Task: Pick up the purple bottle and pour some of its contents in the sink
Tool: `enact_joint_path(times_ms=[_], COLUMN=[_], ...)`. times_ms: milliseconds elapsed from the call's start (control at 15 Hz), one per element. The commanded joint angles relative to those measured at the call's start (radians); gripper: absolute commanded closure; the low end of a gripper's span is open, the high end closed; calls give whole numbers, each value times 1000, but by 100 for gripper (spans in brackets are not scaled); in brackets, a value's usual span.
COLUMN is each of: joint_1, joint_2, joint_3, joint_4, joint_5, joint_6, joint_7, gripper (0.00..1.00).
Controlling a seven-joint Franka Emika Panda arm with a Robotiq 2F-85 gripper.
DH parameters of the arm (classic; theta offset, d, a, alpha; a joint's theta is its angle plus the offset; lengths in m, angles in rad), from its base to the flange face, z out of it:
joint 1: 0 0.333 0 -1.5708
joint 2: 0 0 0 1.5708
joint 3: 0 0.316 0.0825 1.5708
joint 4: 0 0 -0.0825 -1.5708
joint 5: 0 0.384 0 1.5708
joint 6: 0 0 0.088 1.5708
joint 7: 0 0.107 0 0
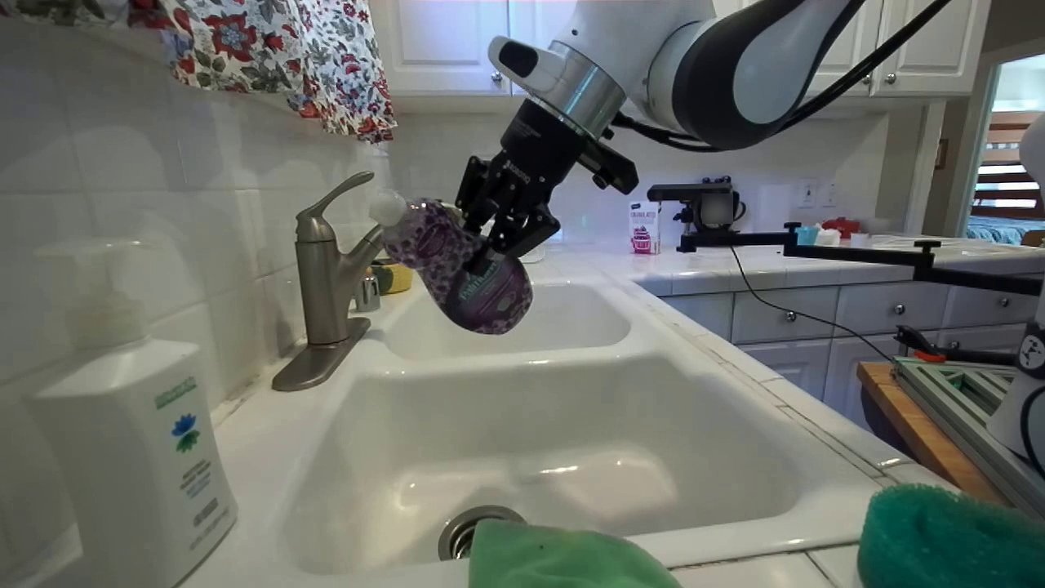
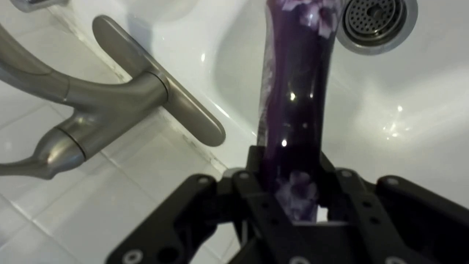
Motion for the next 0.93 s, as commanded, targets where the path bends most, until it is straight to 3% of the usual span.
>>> enact_joint_path(times_ms=[0,200,467,600,867], joint_1=[-31,-112,-288,-401,-670], joint_2=[84,177,292,339,497], joint_3=[57,181,383,493,784], joint_4=[48,99,190,222,265], joint_5=[63,75,2,-30,-135], joint_6=[141,245,287,276,248], joint_7=[-68,-93,-96,-111,-148], gripper=[90,90,90,90,90])
